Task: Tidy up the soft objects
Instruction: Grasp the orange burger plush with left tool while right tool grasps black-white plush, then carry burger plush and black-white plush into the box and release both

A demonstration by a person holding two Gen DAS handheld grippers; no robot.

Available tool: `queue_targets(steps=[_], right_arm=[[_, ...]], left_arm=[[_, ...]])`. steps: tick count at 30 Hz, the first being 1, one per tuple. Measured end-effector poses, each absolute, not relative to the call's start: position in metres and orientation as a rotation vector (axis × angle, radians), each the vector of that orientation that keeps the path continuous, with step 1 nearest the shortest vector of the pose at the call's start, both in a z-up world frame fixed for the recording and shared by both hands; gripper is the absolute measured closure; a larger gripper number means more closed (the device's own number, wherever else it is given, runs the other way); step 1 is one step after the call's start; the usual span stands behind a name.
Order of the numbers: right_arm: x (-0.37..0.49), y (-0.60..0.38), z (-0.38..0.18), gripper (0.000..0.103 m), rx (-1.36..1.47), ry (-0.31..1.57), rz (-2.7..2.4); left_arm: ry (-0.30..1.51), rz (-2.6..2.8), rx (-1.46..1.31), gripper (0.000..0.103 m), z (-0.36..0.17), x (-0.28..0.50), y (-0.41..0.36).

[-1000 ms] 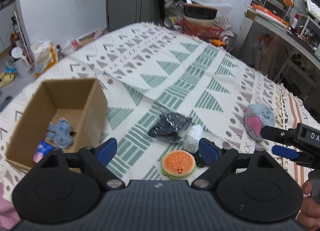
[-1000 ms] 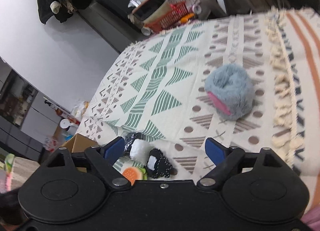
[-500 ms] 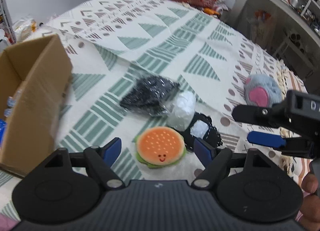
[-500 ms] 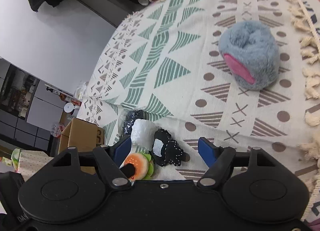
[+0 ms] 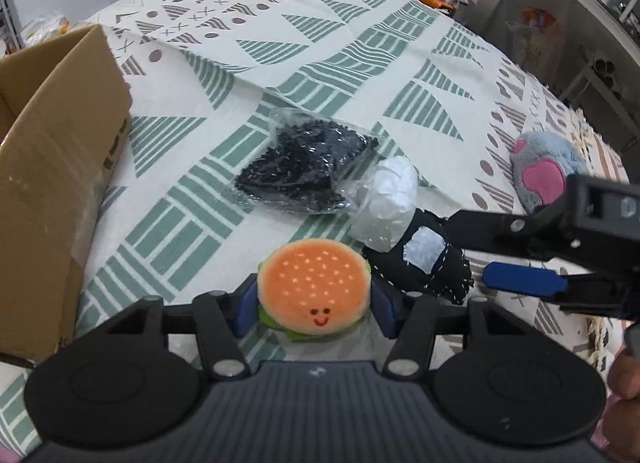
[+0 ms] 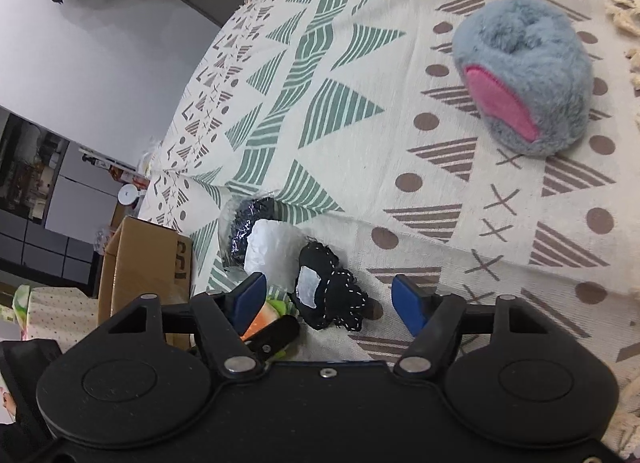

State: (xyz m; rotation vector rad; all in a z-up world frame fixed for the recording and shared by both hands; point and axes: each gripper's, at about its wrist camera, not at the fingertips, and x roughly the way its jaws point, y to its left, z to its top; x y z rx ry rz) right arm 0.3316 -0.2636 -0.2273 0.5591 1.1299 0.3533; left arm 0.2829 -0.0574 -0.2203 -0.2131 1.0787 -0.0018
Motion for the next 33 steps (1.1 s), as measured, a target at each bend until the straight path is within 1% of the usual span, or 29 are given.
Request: queue_targets(steps=[4,7,10,12,15,20,26,33], right_arm=[[0.334,-0.254,-0.232,0.037,0.521,1.147,0.355],[0.334,-0.248,-0.233,0.042,0.491,1.146,0.366],[0.332,-0.244,-0.234,0.054,0.462,1.141,0.38],[0.331,-0.242,-0.237,0.076,0.459,1.15,0.399],[0.325,-0.245,-0.238,0.083,0.465,1.137,0.411],[0.316,-0.25,-0.225,0.088,0.472,1.098,0.392],[0.297,-0.252,-0.203,0.088,0.46,1.046,0.385],[0.28,-0.255,-0.176,0.088,0.462,0.982,0.362]], left_arm=[[1.08,0.013,-0.217,0.048,-0.215,0.281,-0.049],[1.077,0.025,-0.22,0.048,-0.207,0.279,-0.042],[1.061,0.022,-0.214,0.048,-0.195,0.274,-0.036],[1.054,0.029,-0.214,0.048,-0.187,0.27,-0.032],[1.049,0.04,-0.212,0.048,-0.171,0.261,-0.026],[1.025,0.051,-0.204,0.047,-0.142,0.247,-0.013],[0.988,0.055,-0.203,0.047,-0.113,0.229,0.004],[0.961,0.075,-0.23,0.047,-0.094,0.211,0.027]])
